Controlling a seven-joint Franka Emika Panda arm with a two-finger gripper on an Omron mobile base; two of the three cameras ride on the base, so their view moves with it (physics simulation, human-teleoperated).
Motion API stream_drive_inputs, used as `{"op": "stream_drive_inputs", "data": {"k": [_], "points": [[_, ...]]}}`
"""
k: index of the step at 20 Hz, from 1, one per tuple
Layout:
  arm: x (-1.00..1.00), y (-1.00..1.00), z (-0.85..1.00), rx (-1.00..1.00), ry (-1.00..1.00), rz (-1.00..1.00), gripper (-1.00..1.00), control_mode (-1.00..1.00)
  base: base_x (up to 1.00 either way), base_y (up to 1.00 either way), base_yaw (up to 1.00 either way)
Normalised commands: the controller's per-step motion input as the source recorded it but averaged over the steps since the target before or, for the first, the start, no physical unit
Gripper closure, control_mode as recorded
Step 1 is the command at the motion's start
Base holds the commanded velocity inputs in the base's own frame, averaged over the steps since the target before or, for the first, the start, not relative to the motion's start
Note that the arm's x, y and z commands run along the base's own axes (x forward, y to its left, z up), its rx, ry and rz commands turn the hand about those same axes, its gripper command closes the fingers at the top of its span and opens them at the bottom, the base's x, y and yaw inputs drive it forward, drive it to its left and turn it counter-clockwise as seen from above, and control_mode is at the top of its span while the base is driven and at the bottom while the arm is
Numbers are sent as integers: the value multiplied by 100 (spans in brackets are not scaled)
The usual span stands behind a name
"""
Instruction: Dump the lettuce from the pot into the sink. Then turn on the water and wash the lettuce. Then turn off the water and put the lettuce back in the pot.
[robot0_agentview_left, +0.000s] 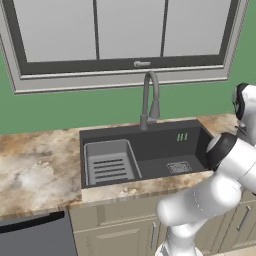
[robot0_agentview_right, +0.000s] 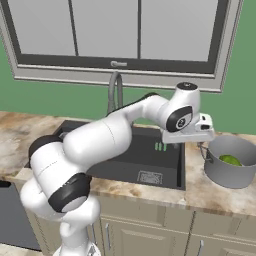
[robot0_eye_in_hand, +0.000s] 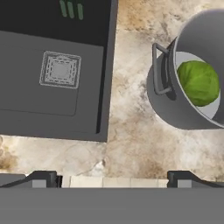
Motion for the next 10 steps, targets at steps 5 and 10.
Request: {"op": "stream_drive_inputs", "data": {"k": [5,10], "points": [[8,-8,-10,-11,-7,0,-100,-100,0,0,0],[11,-11,-2,-2,-1,2,-100,-100,0,0,0]]}}
